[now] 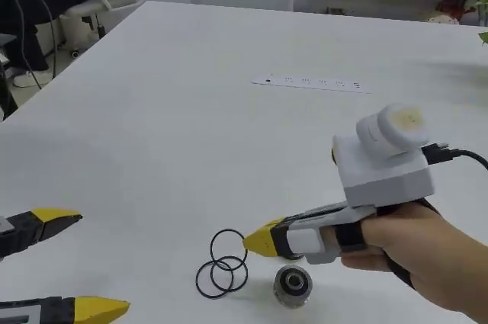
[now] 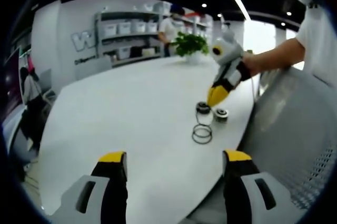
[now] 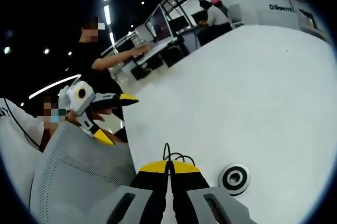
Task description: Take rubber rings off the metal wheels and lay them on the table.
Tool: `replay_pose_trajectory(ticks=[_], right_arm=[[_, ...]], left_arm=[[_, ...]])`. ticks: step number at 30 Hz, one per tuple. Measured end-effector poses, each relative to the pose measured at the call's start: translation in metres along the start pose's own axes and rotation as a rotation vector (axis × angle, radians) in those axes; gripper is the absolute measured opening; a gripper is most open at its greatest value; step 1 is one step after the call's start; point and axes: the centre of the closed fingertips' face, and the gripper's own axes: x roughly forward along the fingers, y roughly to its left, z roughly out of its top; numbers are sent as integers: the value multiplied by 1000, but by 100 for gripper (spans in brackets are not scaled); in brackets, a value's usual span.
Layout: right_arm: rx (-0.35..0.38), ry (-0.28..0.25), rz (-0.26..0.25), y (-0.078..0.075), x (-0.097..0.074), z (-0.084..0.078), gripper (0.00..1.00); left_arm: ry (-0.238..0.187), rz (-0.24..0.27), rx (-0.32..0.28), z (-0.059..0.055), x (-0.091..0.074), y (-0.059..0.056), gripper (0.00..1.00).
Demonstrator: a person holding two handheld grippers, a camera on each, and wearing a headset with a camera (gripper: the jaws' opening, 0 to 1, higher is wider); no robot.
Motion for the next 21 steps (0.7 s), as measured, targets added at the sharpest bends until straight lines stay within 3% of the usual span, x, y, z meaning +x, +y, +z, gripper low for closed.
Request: replay_pose_trajectory(ticks=[7, 21], right_arm=[[27, 46, -32, -11, 5, -15, 0], [19, 64, -91, -23, 5, -23, 3]], left_arm=[[-4, 9, -10, -1, -1, 1, 75], [-2, 17, -16, -1, -2, 0, 74]])
